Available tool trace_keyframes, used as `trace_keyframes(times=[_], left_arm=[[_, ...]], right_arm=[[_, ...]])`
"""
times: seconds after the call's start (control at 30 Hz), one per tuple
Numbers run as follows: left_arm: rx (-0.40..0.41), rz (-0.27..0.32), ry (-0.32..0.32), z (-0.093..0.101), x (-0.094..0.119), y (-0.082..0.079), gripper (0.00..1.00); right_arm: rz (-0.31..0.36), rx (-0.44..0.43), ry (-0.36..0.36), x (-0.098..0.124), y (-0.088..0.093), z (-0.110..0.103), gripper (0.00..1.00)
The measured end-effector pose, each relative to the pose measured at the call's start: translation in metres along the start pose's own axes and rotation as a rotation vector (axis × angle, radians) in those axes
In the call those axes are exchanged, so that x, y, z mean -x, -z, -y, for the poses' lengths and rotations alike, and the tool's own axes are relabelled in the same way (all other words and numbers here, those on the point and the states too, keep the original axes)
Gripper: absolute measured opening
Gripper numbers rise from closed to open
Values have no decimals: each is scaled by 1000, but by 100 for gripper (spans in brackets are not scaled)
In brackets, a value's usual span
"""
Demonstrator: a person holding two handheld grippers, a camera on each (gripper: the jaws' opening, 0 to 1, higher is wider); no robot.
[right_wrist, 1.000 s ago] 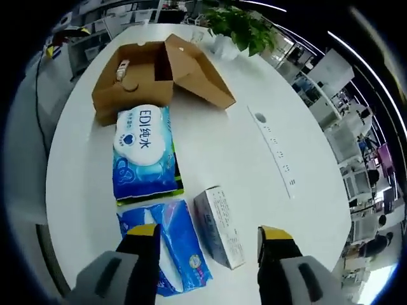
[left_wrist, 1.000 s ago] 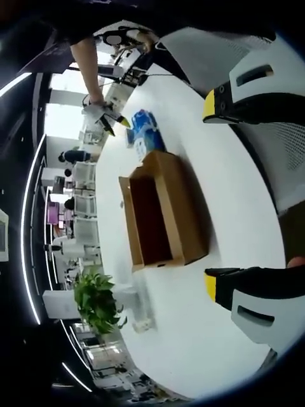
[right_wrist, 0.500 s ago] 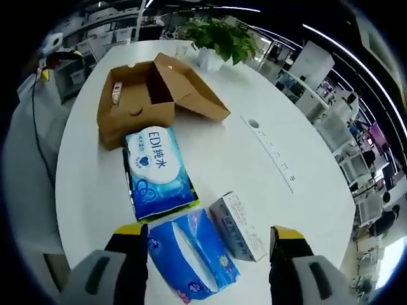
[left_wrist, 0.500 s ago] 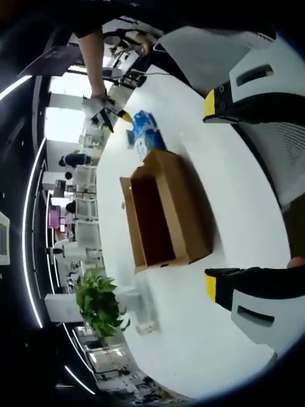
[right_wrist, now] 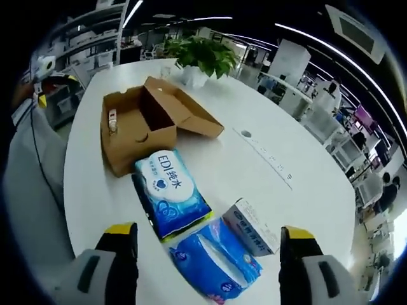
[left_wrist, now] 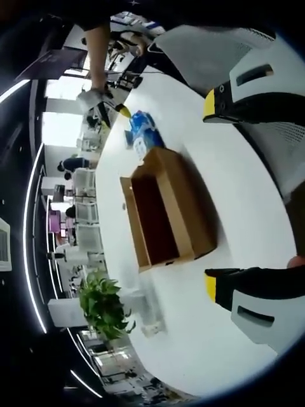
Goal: Operate the shoe box by opening the lid, removing the specified soft item, and placing it in the target area until the item is outside and the box remains undamaged.
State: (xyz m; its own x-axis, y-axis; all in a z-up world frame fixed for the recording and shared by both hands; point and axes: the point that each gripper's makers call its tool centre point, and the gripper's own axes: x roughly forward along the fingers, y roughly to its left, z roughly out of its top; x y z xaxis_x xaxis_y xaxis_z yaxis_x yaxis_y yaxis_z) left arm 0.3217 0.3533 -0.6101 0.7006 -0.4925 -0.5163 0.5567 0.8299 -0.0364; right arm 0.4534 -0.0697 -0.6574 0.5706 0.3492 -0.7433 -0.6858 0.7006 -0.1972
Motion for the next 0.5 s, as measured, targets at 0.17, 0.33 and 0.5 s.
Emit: trace_keyframes(times=[0.17, 0.33, 0.5], left_arm=[[-13, -5, 2, -5, -1, -3, 94], [-25, -9, 11, -9, -5, -6, 94], [-34, -7, 13, -16, -8, -11, 94]], right_arm=[[39, -51, 13, 7, -5, -8, 98], [66, -94, 39, 14, -5, -14, 99], [102, -146, 65, 21, -6, -17, 99]])
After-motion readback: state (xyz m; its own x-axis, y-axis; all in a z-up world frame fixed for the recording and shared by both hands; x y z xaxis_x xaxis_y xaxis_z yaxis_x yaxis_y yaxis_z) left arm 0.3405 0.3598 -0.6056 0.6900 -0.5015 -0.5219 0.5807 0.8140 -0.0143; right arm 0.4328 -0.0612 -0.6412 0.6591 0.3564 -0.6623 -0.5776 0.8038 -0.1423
